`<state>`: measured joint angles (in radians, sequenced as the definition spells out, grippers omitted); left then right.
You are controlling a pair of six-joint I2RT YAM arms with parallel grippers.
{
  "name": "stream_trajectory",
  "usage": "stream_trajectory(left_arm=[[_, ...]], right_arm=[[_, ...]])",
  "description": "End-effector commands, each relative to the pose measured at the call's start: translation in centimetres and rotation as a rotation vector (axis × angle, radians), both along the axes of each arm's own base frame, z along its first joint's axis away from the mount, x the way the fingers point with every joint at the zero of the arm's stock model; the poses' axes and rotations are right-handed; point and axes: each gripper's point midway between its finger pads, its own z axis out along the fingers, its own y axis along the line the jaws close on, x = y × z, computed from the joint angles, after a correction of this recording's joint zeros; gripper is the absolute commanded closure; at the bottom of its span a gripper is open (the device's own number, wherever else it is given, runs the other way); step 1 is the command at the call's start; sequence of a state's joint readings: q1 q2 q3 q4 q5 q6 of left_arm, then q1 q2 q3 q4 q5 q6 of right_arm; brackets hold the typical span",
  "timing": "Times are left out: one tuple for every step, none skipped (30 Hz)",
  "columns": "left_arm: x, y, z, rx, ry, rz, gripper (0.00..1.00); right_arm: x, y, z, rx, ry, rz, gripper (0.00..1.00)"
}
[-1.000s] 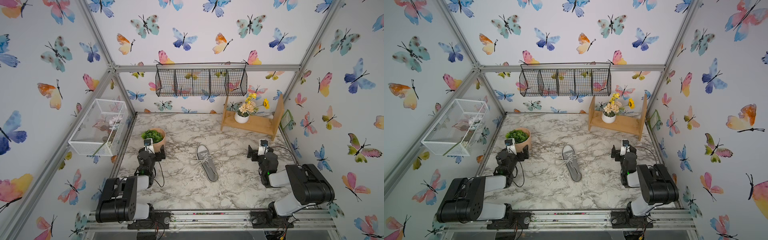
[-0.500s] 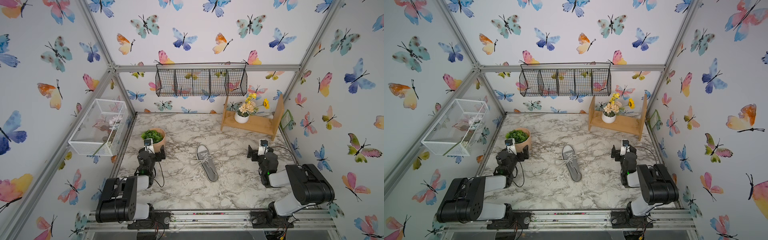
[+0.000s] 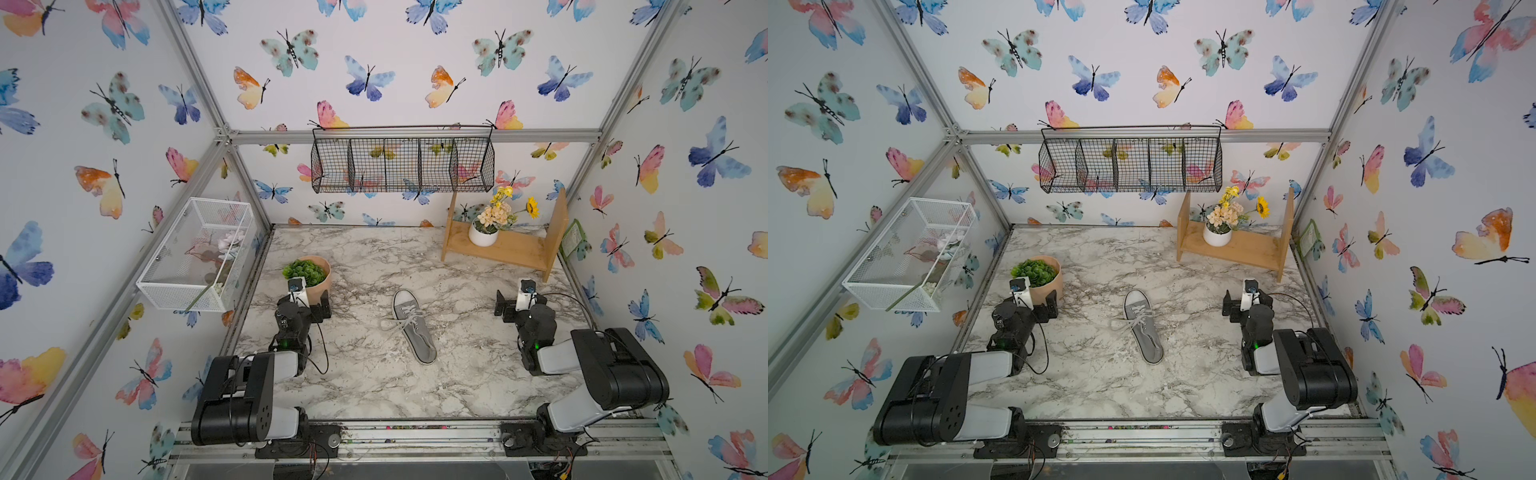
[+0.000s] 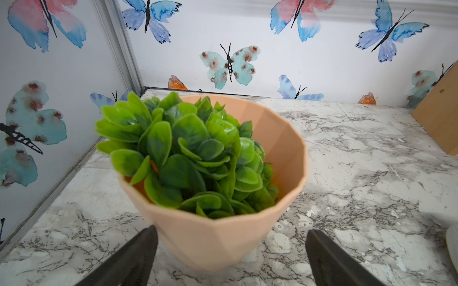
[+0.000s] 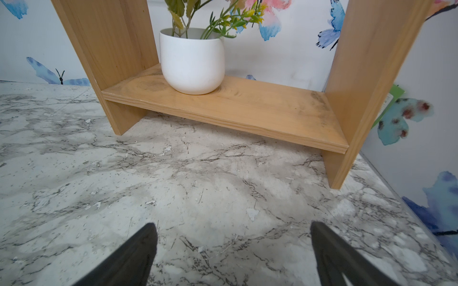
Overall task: Tie the shoes
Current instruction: Reset both arms
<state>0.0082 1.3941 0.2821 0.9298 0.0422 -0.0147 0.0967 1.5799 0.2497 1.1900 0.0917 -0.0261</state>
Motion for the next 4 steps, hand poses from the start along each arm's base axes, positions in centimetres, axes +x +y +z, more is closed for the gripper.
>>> stream_trajectory(left_arm=[[0.13,0.23,0.22,0.014,-0.007,0.012,0.01],[0.11,0.22,0.18,0.014,-0.006,0.012,0.01],[0.12,0.23,0.2,0.015,-0.006,0.012,0.01],[0.08,0.24,0.17,0.014,-0.006,0.013,0.01]], right_arm=[[0.07,0.01,0.39,0.012,-0.009,0.004,0.01],[0.05,0.01,0.38,0.012,-0.008,0.004,0.01],[0.05,0.01,0.36,0.012,-0.008,0.004,0.01],[0.1,0.04,0.34,0.01,-0.006,0.005,0.01]])
